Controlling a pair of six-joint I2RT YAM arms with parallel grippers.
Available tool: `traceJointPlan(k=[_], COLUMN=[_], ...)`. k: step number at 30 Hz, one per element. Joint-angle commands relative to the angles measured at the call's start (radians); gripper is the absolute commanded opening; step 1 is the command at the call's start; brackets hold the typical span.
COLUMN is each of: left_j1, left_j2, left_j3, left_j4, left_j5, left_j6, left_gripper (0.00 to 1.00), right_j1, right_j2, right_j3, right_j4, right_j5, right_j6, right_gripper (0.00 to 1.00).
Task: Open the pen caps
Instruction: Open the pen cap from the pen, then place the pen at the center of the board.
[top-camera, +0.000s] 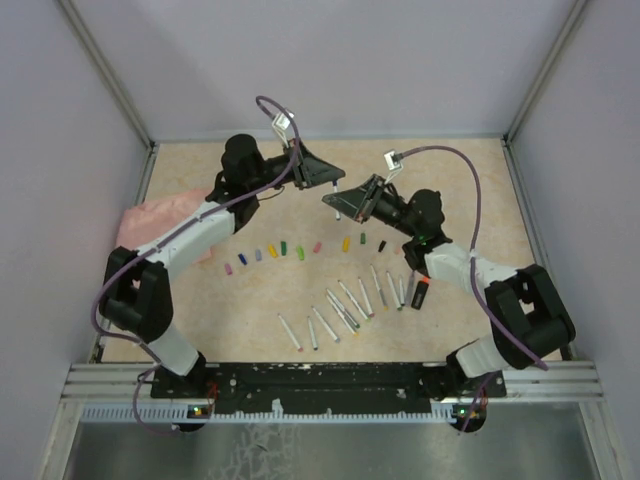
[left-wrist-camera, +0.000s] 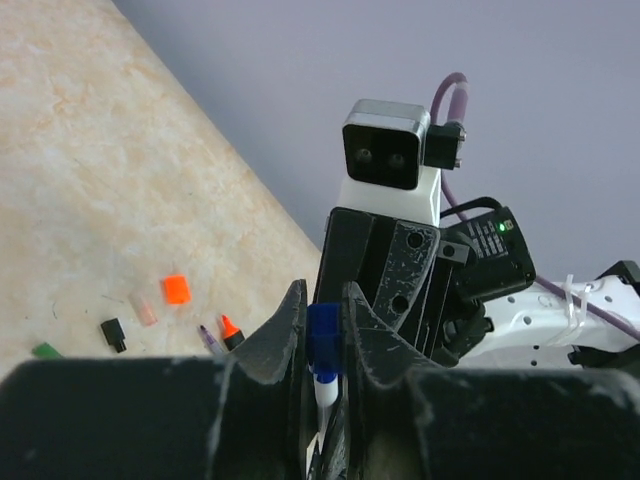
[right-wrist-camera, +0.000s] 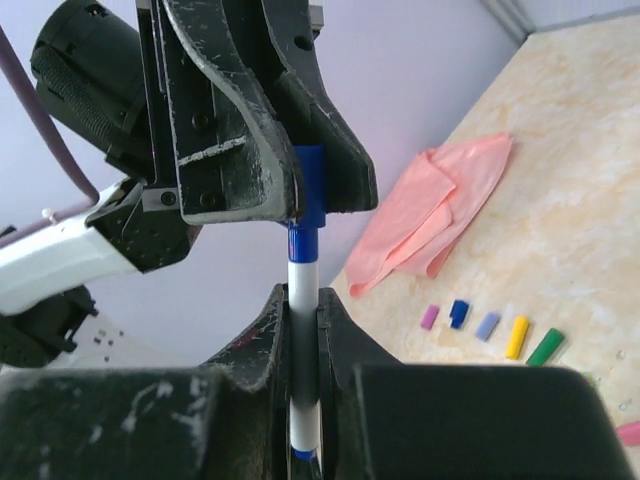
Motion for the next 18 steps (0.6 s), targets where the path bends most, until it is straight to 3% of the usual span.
traceJointPlan(k=[1, 7, 11, 18], left_j1=[0.15, 0.165, 0.176, 0.193], left_j2=[0.05, 0.043, 0.007, -0.114], left_j3=[0.216, 0.252, 0.212, -0.008], left_j4=[0.156, 0.135, 0.143, 0.142], left_j5=[-0.389, -0.465, -0.424, -0.242], left_j6=[0.067, 0.067, 0.066, 0.051], left_gripper=[0.0, 0.0, 0.0, 0.0], right_j1=[0.032, 0.032, 0.03, 0.019], right_j2=[-0.065, -0.083, -0.104, -0.27], right_j3=[-0.099, -0.102, -0.1, 0.013], right_j4=[-0.005, -0.045, -0.105, -0.796], right_j5=[-0.197, -0.181, -0.158, 0.128], right_j6=[0.036, 0.019, -0.018, -0.485], right_gripper=[0.0, 0.0, 0.0, 0.0])
